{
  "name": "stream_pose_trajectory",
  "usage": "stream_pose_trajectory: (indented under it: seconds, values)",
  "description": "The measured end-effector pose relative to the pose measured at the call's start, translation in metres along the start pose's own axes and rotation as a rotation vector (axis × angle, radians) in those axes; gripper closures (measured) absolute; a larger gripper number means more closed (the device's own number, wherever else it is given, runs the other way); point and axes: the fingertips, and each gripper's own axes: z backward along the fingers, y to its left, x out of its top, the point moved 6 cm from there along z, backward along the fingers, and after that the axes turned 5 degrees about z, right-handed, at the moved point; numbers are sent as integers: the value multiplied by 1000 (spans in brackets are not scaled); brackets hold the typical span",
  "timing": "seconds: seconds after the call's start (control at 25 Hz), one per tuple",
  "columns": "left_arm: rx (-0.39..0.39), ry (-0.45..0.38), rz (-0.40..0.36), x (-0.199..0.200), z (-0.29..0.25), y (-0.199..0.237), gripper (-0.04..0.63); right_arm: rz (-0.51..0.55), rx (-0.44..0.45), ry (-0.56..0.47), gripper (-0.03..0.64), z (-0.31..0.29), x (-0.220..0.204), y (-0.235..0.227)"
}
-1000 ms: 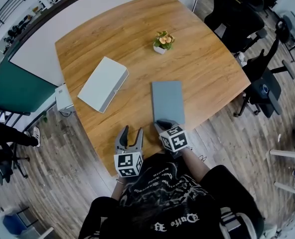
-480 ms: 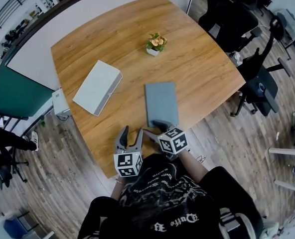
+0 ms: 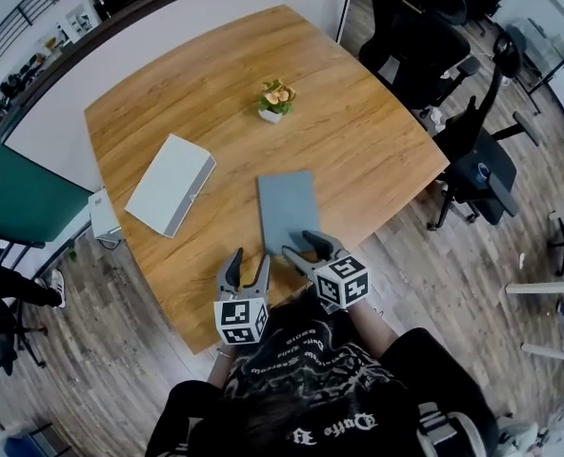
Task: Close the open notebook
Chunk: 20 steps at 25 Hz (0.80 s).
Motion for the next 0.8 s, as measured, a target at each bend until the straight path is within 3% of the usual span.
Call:
stream_pose_trajectory:
  seconds: [0.32, 0.68, 0.8]
  values:
    - [-54, -29, -16, 10, -11, -25, 342, 58, -124, -115, 353, 55, 15, -27]
    - [-82, -48, -77, 15, -22, -44, 342, 176, -264, -176, 353, 103, 22, -55]
    - [-87, -52, -87, 17, -24, -49, 342, 169, -301, -184, 353, 112, 20, -65]
